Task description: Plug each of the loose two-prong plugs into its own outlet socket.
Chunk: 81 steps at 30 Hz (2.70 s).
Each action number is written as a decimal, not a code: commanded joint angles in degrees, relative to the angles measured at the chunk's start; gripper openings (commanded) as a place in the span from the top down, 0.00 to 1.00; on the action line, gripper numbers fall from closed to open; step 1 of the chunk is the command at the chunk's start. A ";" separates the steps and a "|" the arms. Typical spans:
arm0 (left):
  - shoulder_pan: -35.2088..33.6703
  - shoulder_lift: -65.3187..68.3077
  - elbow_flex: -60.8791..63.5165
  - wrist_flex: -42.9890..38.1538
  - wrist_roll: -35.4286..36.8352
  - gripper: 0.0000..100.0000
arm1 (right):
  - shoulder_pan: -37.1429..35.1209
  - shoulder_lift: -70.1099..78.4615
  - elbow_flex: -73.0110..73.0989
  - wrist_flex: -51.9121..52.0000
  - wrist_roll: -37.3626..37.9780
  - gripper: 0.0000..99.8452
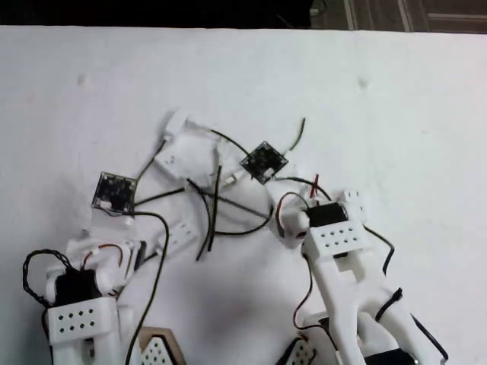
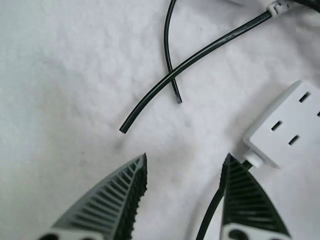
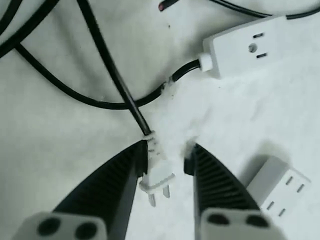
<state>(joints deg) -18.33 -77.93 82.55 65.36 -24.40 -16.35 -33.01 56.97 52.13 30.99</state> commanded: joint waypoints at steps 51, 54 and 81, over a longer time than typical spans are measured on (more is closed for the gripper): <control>-0.31 -0.48 -0.26 -0.70 0.35 0.76 | -0.57 17.98 -3.08 2.42 8.79 0.91; -0.31 -0.48 -0.26 -0.70 0.35 0.76 | -0.40 21.41 -6.07 2.51 8.79 0.96; -0.31 -0.48 -0.18 -0.70 0.35 0.76 | 4.26 35.91 -18.46 12.88 13.10 0.93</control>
<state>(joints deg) -18.33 -77.93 82.55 65.36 -24.40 -12.84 0.75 39.91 64.18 43.65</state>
